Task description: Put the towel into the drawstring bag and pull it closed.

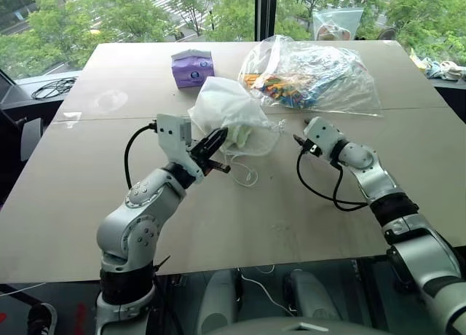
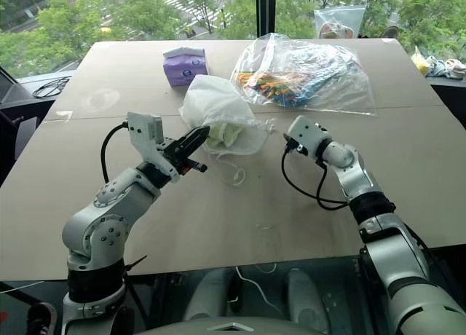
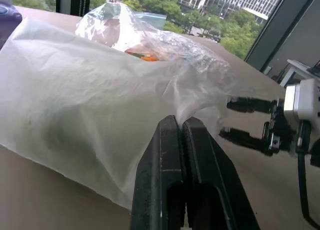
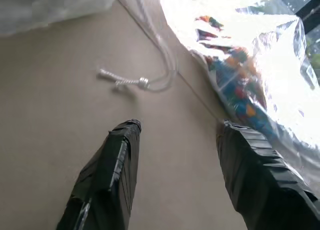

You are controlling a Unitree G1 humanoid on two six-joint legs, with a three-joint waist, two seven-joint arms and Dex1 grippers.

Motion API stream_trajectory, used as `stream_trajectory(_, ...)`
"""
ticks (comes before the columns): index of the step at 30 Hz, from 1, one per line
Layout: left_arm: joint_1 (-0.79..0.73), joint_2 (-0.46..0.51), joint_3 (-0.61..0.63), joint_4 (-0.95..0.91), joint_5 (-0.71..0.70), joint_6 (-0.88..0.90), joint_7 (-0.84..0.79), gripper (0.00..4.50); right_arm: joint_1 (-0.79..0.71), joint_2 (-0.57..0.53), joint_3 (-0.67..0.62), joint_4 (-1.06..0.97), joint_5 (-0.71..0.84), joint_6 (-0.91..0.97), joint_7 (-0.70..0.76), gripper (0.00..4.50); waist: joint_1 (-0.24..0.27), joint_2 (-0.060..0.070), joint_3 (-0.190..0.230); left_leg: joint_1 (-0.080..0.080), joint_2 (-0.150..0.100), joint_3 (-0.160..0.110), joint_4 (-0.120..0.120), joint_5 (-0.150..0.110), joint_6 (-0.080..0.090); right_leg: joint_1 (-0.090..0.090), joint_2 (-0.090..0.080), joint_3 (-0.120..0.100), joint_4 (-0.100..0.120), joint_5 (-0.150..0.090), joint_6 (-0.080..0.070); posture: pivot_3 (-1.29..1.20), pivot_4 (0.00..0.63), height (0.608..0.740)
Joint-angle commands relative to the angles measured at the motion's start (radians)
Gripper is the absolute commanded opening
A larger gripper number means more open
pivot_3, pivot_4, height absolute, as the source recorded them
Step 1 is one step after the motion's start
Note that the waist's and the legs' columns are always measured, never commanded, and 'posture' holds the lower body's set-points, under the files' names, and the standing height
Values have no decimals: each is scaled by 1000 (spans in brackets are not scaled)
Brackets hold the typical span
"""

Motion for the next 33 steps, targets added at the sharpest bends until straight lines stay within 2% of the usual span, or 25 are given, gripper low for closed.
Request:
stream_trajectory(1,16,23,25,-79,-26,-9,-13,0,-84,52,-1,122,-19,-127,-37,2643,0,0,0,0,0,0,0,0,0,0,0,0,0,0,0,0,150,740)
stream_trajectory(9,28,39,27,-97,-24,-8,-1,0,-185,123,-14,285,-38,-281,-63,2643,4,0,0,0,0,0,-1,0,-1,0,-2,0,0,0,0,0,150,740)
stream_trajectory(10,28,39,27,-98,-24,-9,0,0,-187,128,-26,293,-25,-290,-60,2121,4,0,0,0,1,0,-1,0,-1,0,-2,0,0,0,0,0,150,740)
stream_trajectory(11,29,39,27,-99,-23,-9,2,0,-187,129,-32,297,-20,-296,-61,1830,4,0,0,0,1,0,-1,0,-1,0,-2,-1,0,0,0,0,150,740)
stream_trajectory(14,30,35,28,-99,-24,-10,9,0,-172,119,-42,291,-23,-301,-58,255,4,0,0,0,1,-1,-1,1,-1,0,-2,-1,0,0,0,0,150,740)
stream_trajectory(15,29,34,26,-98,-22,-12,11,0,-162,111,-46,285,-22,-300,-55,82,3,0,0,0,1,-1,-1,1,-1,0,-3,-1,0,0,0,0,150,740)
stream_trajectory(22,-5,32,-5,-62,-1,-21,4,0,-53,37,-84,170,6,-267,-19,25,15,0,0,0,1,-1,-1,1,-2,0,-4,-1,1,0,0,0,150,740)
stream_trajectory(30,-73,10,-79,7,46,-49,-27,0,107,-37,-84,-112,22,-111,58,25,16,0,0,0,0,0,-1,1,-1,0,-3,-1,1,0,0,0,150,740)
stream_trajectory(32,-78,5,-86,16,54,-54,-33,0,137,-48,-75,-171,43,-67,115,25,16,0,0,0,0,0,0,1,-1,0,-3,-1,1,0,0,0,150,740)
stream_trajectory(33,-79,4,-89,19,57,-56,-37,0,145,-48,-75,-191,44,-55,120,300,15,0,0,0,0,0,0,1,-1,0,-3,-1,1,0,0,0,150,740)
